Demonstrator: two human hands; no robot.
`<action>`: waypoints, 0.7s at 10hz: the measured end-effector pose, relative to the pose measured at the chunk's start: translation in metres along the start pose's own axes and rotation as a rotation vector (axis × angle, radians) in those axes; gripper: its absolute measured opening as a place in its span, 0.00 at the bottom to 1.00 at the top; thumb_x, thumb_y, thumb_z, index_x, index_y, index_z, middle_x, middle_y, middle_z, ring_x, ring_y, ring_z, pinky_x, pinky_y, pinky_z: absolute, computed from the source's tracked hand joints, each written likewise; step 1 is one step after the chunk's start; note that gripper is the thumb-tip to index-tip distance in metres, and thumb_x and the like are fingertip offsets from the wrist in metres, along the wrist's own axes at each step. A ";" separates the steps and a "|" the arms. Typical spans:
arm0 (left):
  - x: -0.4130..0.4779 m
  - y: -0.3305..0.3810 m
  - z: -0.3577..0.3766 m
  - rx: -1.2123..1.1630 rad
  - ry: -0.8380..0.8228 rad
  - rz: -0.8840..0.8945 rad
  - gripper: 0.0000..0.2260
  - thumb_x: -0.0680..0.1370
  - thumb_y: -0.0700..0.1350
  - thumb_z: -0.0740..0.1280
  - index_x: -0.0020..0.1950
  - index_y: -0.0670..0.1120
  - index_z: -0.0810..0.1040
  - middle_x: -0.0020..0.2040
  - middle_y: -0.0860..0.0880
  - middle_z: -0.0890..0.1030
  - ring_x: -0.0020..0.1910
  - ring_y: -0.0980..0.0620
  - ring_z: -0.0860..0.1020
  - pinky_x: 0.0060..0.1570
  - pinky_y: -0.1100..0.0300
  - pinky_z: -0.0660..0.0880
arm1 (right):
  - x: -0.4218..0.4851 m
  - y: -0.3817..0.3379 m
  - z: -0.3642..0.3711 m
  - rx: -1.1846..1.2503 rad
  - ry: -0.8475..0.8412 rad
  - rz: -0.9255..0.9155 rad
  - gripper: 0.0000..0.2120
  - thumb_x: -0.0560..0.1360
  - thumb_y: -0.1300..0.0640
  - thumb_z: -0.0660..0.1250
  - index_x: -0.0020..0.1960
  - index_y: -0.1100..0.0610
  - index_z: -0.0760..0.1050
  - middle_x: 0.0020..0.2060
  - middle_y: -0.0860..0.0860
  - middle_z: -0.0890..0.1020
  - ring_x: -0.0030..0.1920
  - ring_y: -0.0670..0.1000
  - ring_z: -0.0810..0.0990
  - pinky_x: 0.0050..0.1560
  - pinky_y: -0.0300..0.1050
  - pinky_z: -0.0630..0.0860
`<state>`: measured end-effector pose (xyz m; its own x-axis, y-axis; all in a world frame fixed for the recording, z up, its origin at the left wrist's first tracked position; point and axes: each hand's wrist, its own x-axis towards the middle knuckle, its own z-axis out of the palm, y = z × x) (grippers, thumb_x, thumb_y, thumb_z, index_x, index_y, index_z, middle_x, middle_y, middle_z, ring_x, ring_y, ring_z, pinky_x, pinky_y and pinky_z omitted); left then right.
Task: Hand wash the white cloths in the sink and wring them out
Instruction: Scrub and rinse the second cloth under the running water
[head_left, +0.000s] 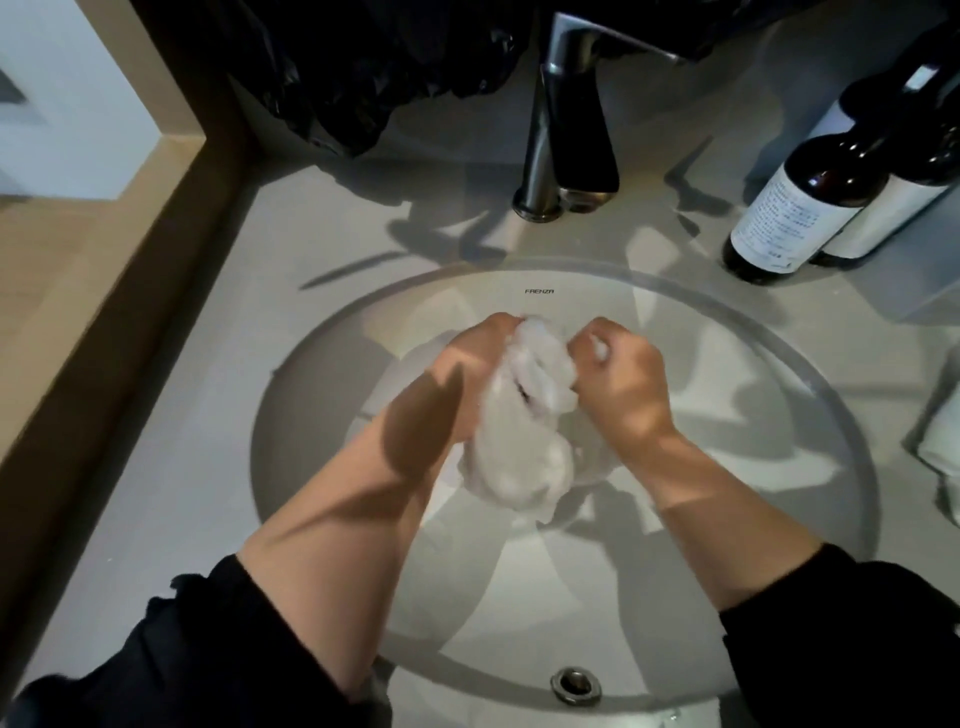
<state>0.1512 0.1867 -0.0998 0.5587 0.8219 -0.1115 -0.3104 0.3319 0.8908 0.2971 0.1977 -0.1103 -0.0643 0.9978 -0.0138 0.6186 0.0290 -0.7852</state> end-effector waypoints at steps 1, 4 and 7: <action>-0.012 -0.005 -0.023 0.867 0.705 -0.534 0.17 0.72 0.57 0.63 0.53 0.47 0.78 0.53 0.47 0.78 0.52 0.47 0.76 0.54 0.59 0.72 | 0.023 0.030 -0.024 -0.412 -0.373 0.216 0.14 0.76 0.53 0.64 0.34 0.58 0.74 0.34 0.55 0.78 0.38 0.57 0.77 0.41 0.45 0.71; -0.017 -0.033 -0.025 1.569 0.425 -0.764 0.27 0.74 0.55 0.67 0.71 0.51 0.66 0.66 0.48 0.68 0.67 0.45 0.66 0.60 0.55 0.67 | -0.004 0.033 0.038 -0.829 -0.544 -0.247 0.33 0.73 0.43 0.66 0.73 0.54 0.60 0.65 0.53 0.72 0.64 0.55 0.72 0.65 0.49 0.69; -0.017 -0.034 -0.018 1.413 0.368 -0.546 0.40 0.69 0.57 0.73 0.76 0.54 0.57 0.73 0.50 0.64 0.73 0.46 0.60 0.70 0.52 0.62 | 0.007 0.017 0.011 -0.513 -0.429 -0.081 0.07 0.67 0.53 0.71 0.44 0.49 0.76 0.43 0.49 0.77 0.47 0.53 0.79 0.43 0.33 0.71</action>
<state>0.1388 0.1693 -0.1361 0.0801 0.8856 -0.4574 0.9273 0.1021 0.3602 0.2981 0.2041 -0.1306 -0.3662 0.8824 -0.2954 0.8854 0.2328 -0.4023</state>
